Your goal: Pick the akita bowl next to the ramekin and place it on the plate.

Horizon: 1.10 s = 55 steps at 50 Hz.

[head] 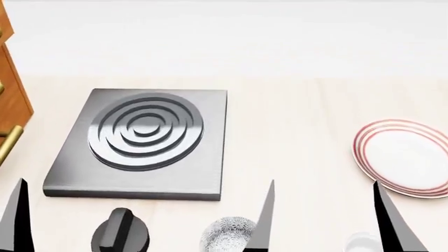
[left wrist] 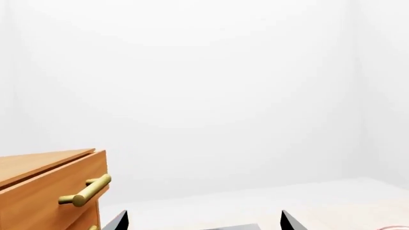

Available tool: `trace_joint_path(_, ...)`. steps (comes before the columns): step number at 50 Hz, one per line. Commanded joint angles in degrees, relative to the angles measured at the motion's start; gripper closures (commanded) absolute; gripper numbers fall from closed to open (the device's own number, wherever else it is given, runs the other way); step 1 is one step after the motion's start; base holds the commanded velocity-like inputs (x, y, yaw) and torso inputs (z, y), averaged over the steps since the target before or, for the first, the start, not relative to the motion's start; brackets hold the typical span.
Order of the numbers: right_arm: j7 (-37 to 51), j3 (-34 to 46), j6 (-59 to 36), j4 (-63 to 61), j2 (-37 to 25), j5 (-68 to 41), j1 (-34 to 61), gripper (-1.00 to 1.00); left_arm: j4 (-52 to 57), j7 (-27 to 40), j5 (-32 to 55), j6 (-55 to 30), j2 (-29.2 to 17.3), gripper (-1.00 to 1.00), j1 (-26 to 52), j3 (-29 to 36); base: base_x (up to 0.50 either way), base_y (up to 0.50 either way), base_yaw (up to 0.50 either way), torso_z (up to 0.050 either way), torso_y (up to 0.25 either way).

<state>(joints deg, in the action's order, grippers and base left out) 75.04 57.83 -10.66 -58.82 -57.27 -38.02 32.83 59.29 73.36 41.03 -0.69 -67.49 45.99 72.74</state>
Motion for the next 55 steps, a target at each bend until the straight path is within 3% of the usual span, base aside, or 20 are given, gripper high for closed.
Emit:
trace_joint_path(1, 0.3, 0.6, 0.5, 0.2, -0.4, 0.1, 0.2, -1.00, -0.1, 0.3, 0.0, 0.2, 0.0, -1.00, 1.0, 1.1, 0.16, 0.00, 0.00, 0.000, 0.000)
trace_joint_path(41, 0.6, 2.5, 1.2, 0.8, -0.2, 0.3, 1.3, -1.00, -0.5, 1.5, 0.2, 0.1, 0.1, -1.00, 4.2, 4.6, 0.10, 0.00, 0.00, 0.000, 0.000)
trace_joint_path(55, 0.9, 2.8, 1.6, 0.8, -0.4, 0.5, 1.2, -1.00, -0.3, 1.7, -0.2, -0.1, 0.4, -1.00, 4.7, 5.5, 0.00, 0.00, 0.00, 0.000, -0.118)
